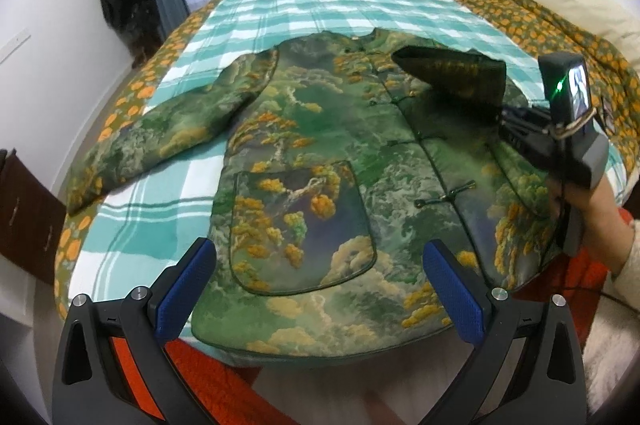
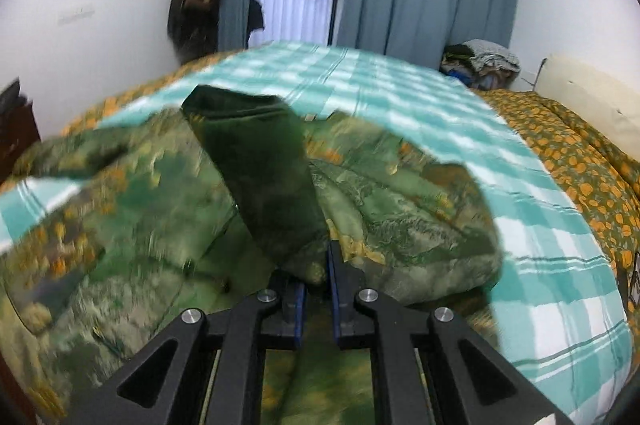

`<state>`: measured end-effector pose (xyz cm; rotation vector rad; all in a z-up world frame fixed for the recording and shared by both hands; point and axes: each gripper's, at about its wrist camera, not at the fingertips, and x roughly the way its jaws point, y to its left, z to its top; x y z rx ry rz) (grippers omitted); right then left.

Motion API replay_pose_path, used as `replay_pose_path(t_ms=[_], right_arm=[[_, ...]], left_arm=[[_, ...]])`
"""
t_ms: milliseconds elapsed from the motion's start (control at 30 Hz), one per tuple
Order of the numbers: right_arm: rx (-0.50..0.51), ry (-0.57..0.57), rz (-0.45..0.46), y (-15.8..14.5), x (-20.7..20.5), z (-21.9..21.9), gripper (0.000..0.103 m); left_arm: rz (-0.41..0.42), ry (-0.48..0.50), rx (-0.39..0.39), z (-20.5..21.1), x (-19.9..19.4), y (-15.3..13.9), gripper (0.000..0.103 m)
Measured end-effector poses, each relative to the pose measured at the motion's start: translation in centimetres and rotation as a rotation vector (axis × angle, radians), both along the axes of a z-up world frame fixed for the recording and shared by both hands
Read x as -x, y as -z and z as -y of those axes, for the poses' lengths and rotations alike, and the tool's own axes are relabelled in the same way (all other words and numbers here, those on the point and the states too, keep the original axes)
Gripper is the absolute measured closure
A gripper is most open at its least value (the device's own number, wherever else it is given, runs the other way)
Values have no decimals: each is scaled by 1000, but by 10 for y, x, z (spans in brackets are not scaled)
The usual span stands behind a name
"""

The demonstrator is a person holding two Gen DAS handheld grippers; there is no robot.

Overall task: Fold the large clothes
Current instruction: 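Grasp the sleeve cuff with the right tool and fold it across the jacket front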

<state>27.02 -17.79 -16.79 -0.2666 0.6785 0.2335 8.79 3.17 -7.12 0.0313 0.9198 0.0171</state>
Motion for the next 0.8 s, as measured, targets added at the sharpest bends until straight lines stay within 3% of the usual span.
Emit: replay_pose_path(t_ms=[167, 267, 300, 333, 633, 800], right_arm=[[17, 4, -61, 16, 2, -5, 89], [-1, -32, -105, 21, 8, -12, 61], [-5, -50, -111, 22, 11, -16, 46], [-5, -66, -111, 23, 14, -17, 40], [-27, -107, -134, 17, 45, -24, 39], [-61, -94, -97, -10, 61, -9, 39]], left_arm=[[-32, 6, 7, 6, -5, 9, 0], [-40, 21, 2, 14, -7, 12, 0], [-41, 27, -2, 17, -7, 12, 0], [-43, 34, -8, 19, -7, 13, 0], [-58, 25, -6, 16, -9, 16, 0], [-57, 27, 63, 10, -22, 9, 0]])
